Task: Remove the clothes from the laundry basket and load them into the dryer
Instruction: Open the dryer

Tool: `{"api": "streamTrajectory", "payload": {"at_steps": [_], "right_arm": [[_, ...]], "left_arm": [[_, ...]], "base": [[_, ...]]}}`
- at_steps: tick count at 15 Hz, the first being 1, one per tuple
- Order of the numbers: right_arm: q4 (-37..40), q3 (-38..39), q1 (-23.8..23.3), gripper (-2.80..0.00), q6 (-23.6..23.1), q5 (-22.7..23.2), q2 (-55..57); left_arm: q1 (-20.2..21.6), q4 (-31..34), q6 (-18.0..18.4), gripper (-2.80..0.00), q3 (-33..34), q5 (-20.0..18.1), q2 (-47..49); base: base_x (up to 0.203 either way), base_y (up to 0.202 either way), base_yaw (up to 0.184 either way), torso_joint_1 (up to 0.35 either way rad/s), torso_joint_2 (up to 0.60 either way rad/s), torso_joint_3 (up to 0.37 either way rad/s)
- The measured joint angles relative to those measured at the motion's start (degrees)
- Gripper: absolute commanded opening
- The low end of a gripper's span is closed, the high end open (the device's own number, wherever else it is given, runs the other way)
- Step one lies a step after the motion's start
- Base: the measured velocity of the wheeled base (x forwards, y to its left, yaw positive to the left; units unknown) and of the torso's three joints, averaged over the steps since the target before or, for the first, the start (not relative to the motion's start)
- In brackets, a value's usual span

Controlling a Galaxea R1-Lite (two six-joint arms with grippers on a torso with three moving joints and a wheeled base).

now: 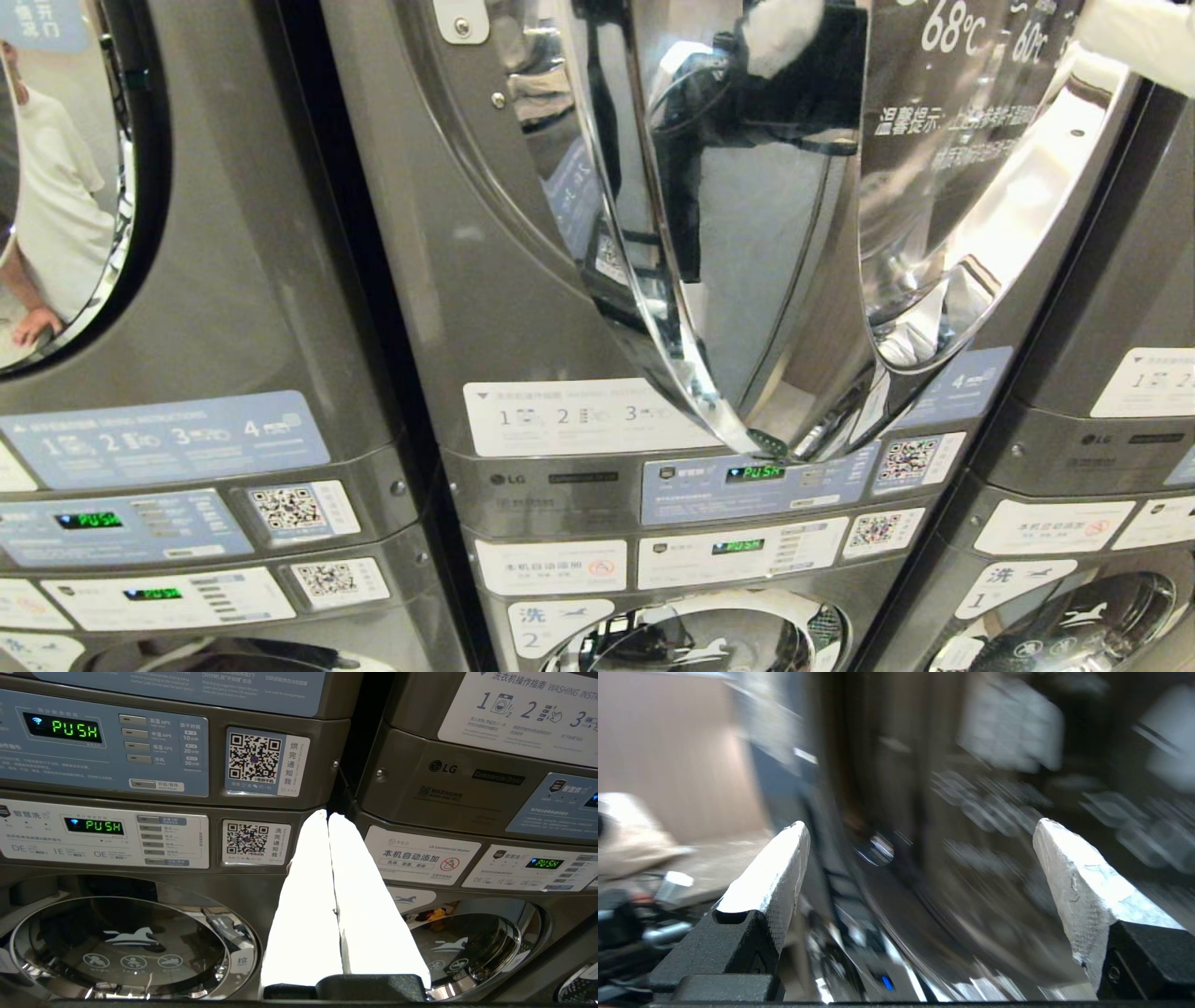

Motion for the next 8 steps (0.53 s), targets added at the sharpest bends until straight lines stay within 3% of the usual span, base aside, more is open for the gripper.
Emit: {"api": "streamTrajectory", "payload": {"at_steps": [3,4,8], "right_arm": [[15.78,8.47,-9.85,0.0,5.87,-4.3,-10.86],[19.96,12.93,-13.01,-2.8,8.01,-5.35,-14.77],[27.56,30.54,-22.52,-2.8,11.03,-11.59,-30.86]], "left_arm": [[0.0,-0.02,0.0,-2.8,0.0,0.0,0.0],[0.0,0.0,0.0,-2.8,0.0,0.0,0.0],[0.0,-0.02,0.0,-2.8,0.0,0.02,0.0]], "base": [[0.0,0.0,0.0,0.0,0.0,0.0],[0.0,0.0,0.0,0.0,0.0,0.0],[0.0,0.0,0.0,0.0,0.0,0.0]]}}
